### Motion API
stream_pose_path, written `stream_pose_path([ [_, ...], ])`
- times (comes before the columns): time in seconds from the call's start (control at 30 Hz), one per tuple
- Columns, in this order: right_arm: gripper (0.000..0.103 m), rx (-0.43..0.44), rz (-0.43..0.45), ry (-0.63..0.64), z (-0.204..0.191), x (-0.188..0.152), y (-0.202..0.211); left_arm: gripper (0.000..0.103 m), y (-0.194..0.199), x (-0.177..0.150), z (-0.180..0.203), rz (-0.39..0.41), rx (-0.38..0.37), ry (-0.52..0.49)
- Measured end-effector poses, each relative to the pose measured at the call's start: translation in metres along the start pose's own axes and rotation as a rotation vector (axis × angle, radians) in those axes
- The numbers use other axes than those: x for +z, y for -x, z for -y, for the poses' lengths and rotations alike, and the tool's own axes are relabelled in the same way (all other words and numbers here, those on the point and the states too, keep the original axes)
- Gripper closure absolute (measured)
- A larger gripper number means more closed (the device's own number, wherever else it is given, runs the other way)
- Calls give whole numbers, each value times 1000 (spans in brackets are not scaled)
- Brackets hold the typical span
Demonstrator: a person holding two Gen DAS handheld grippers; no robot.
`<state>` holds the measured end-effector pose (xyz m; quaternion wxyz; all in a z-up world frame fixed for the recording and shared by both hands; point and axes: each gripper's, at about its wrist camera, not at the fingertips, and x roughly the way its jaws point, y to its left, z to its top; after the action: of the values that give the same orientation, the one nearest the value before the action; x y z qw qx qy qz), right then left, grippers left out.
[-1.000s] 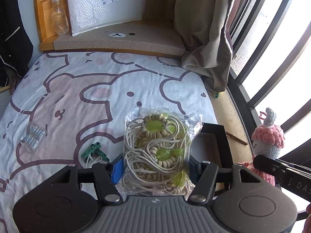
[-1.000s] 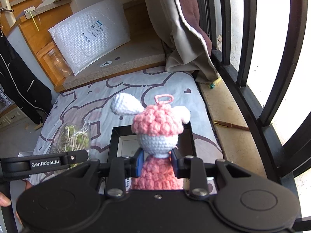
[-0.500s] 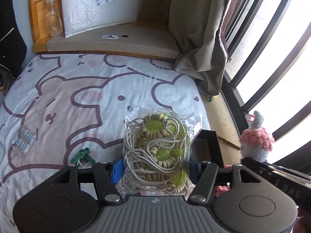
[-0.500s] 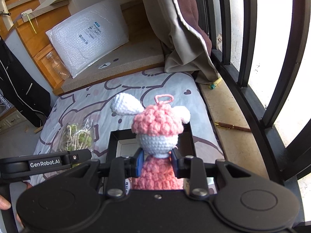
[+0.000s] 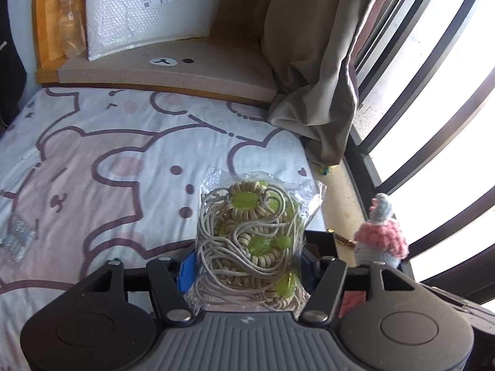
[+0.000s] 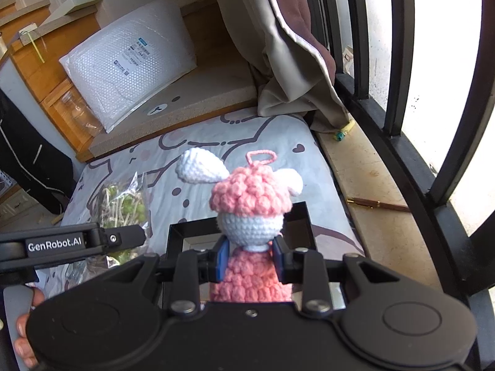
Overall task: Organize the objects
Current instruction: 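Carry cord bag with left tool while right tool carries bunny to black box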
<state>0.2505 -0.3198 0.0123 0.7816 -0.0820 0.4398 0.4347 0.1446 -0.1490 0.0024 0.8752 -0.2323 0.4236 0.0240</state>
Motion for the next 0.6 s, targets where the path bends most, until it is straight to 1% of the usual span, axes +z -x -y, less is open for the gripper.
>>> stream_pose_path([
  [0.1,73,0,0,-6,0,3,-9,40,-9,0,-2,2,-33,34],
  [0.23,73,-7,18,-24,4,8,-18,40,-23,0,-6,13,-48,90],
  [0.3,72,-10,26,-34,7,10,-23,40,-32,0,-11,8,-84,116],
  [0.33,73,-11,27,-39,9,11,-26,40,-37,-1,-13,6,-92,145],
  [0.5,72,-31,4,-62,19,12,-42,40,-64,-3,-17,-53,-114,175],
  [0.6,73,-46,-8,-71,24,12,-48,40,-78,-4,-20,-77,-139,225],
])
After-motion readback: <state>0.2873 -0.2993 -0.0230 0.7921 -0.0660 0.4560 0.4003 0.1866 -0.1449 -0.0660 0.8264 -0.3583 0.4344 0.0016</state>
